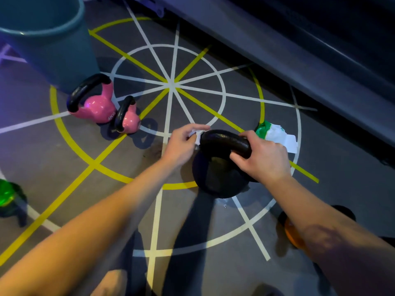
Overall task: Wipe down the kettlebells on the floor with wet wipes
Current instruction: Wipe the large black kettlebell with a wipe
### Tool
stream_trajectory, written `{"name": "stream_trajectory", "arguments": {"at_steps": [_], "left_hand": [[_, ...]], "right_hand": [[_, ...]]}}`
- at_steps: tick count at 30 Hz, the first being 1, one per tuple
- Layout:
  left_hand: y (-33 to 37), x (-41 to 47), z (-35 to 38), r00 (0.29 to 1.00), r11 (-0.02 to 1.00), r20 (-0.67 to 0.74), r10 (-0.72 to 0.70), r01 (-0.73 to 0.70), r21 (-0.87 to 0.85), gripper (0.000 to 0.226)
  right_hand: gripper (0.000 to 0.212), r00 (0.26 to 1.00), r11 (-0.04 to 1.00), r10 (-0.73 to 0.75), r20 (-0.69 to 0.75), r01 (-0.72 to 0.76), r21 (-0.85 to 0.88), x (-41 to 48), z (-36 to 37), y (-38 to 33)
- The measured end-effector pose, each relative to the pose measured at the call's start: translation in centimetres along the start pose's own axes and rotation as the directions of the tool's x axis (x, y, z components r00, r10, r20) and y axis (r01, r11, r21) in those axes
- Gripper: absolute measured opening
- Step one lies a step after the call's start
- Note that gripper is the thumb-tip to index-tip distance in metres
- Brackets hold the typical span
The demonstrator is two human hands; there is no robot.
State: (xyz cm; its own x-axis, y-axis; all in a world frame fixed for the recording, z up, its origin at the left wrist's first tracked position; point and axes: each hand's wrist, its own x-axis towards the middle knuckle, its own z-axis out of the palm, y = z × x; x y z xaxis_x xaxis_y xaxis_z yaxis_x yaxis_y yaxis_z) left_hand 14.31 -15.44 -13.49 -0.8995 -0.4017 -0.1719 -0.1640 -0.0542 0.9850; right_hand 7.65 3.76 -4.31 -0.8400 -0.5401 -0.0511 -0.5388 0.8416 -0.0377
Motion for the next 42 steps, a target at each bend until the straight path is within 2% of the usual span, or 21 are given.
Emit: {"name": "stream_trajectory", "arguments": {"at_steps": [3,5,7,8,10,12,14,19,21,24,26,29,32,34,36,38,40,42], "left_hand": [[1.2,2.4,-1.5,0.968,0.993,0.237,-0.081,0.057,0.107,0.051],[2.5,3.8,-1.8,0.908,0.970,0.392,-0.149,0.058,0.235,0.041],[3.6,4.5,-1.8,0.860,0.955,0.480,-0.175,0.029,0.296,0.029],[3.9,4.6,-1.8,0.858,0.952,0.483,-0.175,0.022,0.306,0.027],[3.3,3.7,-1.8,0.910,0.955,0.397,-0.120,-0.003,0.296,0.029],[1.6,1.5,-1.3,0.975,0.957,0.222,0.008,-0.072,0.282,0.041],[-1.0,-0.6,-0.7,0.996,0.956,0.083,0.031,-0.054,0.287,0.048],[-4.1,-3.5,0.9,0.997,0.937,-0.008,-0.071,0.069,0.342,0.024],[-3.8,-3.7,1.1,0.998,0.936,-0.044,-0.045,0.058,0.346,0.024],[-3.1,-5.0,1.4,0.996,0.929,-0.082,-0.040,0.068,0.363,0.036],[-2.3,-5.6,1.3,0.984,0.929,-0.177,-0.012,0.077,0.361,0.034],[0.4,-5.2,1.4,0.948,0.947,-0.308,0.086,0.018,0.320,0.033],[2.4,-4.5,1.5,0.950,0.922,-0.250,0.188,-0.083,0.377,0.037],[3.0,-4.8,1.5,0.941,0.866,-0.206,0.270,-0.144,0.479,0.040],[3.9,-5.5,2.2,0.919,0.833,-0.172,0.355,-0.228,0.504,0.040],[4.9,-6.1,4.0,0.884,0.791,-0.107,0.455,-0.346,0.505,0.039],[5.2,-6.2,5.8,0.829,0.683,-0.009,0.559,-0.455,0.572,0.041],[4.4,-5.6,5.8,0.743,0.506,0.110,0.660,-0.548,0.666,0.044]], "right_hand": [[0.049,1.000,1.000,-0.012,-0.013,0.012,0.007,0.0,0.2,0.1],[0.049,1.000,1.000,-0.013,-0.017,0.013,0.011,0.0,0.2,0.2],[0.049,1.000,1.000,-0.020,-0.022,0.021,0.011,0.0,0.1,0.2],[0.048,0.999,1.000,-0.025,-0.024,0.025,0.010,0.0,0.0,0.2],[0.047,0.999,0.999,-0.031,-0.024,0.031,0.007,0.0,-0.1,0.2],[0.047,0.999,0.999,-0.032,-0.038,0.033,0.019,-0.1,0.2,0.3],[0.047,0.998,0.999,-0.027,-0.056,0.028,0.023,0.0,0.5,0.4],[0.049,1.000,1.000,-0.007,-0.016,0.006,-0.006,0.0,0.2,0.2],[0.048,1.000,1.000,-0.010,-0.009,0.010,-0.001,0.0,0.3,0.2],[0.048,1.000,1.000,-0.010,0.000,0.010,-0.005,0.1,0.4,0.3],[0.049,1.000,1.000,-0.019,0.008,0.019,-0.002,0.2,0.4,0.4],[0.048,0.998,0.998,-0.053,0.015,0.053,0.018,0.2,0.3,0.6],[0.050,0.997,0.997,-0.071,0.005,0.070,0.037,0.1,0.3,0.6],[0.053,0.998,0.997,-0.064,-0.019,0.064,0.034,0.1,0.4,0.5],[0.058,0.998,0.998,-0.047,-0.036,0.048,0.037,-0.1,0.4,0.6],[0.052,0.999,0.999,-0.042,-0.009,0.042,0.021,-0.2,0.6,1.1],[0.039,0.998,0.999,-0.038,0.057,0.040,-0.027,0.1,0.8,1.4],[0.048,0.996,0.996,-0.079,0.052,0.077,0.048,0.3,1.2,1.9]]}}
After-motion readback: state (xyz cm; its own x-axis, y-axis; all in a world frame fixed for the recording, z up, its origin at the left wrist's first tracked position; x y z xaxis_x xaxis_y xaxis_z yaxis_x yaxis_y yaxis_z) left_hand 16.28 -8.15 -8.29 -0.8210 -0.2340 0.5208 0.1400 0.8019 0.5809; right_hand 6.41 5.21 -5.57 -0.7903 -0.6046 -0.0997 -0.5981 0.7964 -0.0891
